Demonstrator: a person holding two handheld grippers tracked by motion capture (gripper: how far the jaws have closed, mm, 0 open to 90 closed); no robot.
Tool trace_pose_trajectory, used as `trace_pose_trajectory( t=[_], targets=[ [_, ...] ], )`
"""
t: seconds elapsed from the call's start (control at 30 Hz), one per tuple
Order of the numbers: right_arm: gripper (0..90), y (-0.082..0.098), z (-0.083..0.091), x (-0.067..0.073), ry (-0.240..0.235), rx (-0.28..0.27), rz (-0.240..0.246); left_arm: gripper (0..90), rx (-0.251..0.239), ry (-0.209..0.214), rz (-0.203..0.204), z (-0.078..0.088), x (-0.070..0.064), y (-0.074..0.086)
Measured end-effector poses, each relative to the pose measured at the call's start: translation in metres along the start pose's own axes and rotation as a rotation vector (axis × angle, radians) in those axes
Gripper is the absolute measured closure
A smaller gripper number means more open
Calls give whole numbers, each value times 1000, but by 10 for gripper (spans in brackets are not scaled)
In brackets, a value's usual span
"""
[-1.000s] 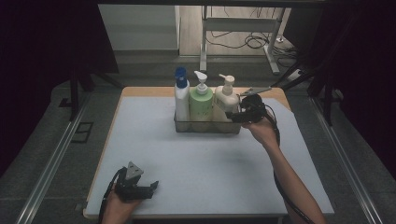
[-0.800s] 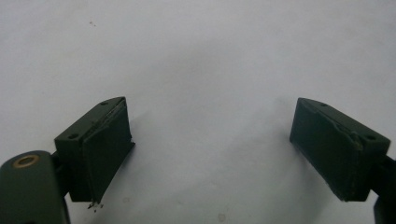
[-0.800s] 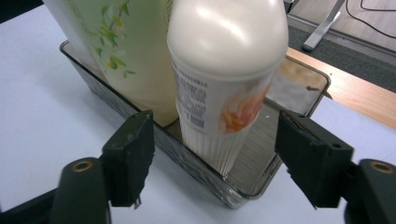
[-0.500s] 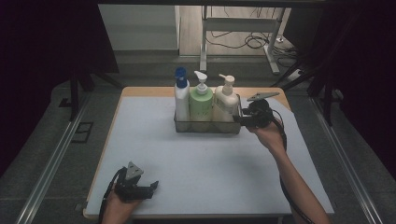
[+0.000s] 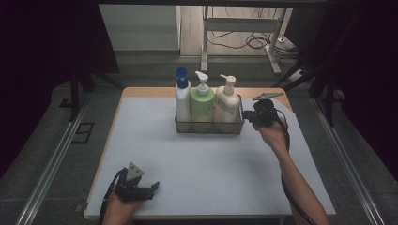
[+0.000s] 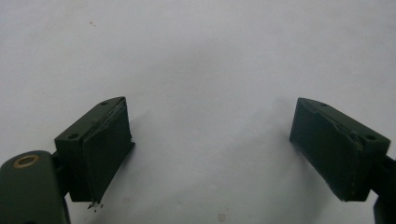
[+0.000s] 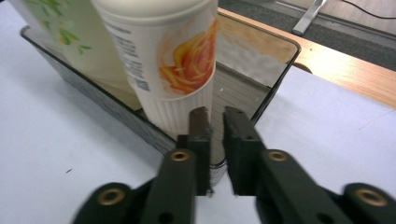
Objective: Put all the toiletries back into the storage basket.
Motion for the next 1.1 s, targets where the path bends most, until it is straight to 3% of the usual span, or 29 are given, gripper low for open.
trace_pose_trajectory(
  t=[0.07, 0.4, 1.1],
  targets=[
    [897, 0, -5, -1, 5, 5, -4, 123, 0, 0, 0, 0, 0, 0],
    [900, -4, -26, -9, 19, 19, -26, 122, 0, 0, 0, 0, 0, 0],
    [900, -7, -61, -10, -21, 63, -47, 122, 0, 1, 0, 0, 0, 0]
  ],
)
Point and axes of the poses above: each handheld gripper's, and its own axes: z roughly backward along the jaws, y roughly out of its underside, x roughly to its left, the point moved 1 cm from there along -z, roughly forward along the jaws, and after that the axes turned 3 degrees about y, right-handed, at the moved point
